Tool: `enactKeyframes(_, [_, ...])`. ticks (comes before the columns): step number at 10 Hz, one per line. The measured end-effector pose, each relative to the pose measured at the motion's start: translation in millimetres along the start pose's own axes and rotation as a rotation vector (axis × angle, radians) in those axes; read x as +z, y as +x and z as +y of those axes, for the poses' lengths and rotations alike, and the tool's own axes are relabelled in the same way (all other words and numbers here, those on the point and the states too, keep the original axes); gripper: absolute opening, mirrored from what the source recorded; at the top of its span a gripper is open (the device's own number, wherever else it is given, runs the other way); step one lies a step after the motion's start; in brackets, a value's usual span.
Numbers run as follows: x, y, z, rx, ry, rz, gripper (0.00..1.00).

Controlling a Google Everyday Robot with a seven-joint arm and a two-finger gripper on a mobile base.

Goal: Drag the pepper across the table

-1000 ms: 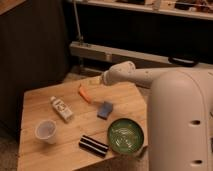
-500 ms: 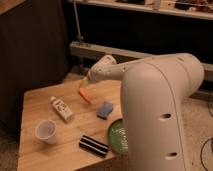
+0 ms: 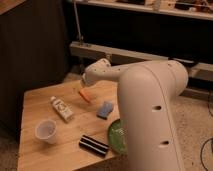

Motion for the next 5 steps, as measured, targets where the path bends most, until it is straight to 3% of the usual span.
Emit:
enactKeyframes(3, [20.2, -3.4, 14.2, -0.003, -0.010, -0.001, 0.80])
enactKeyframes(5, [43.2, -0.1, 11.6, 0.023, 0.005, 0.015, 0.80])
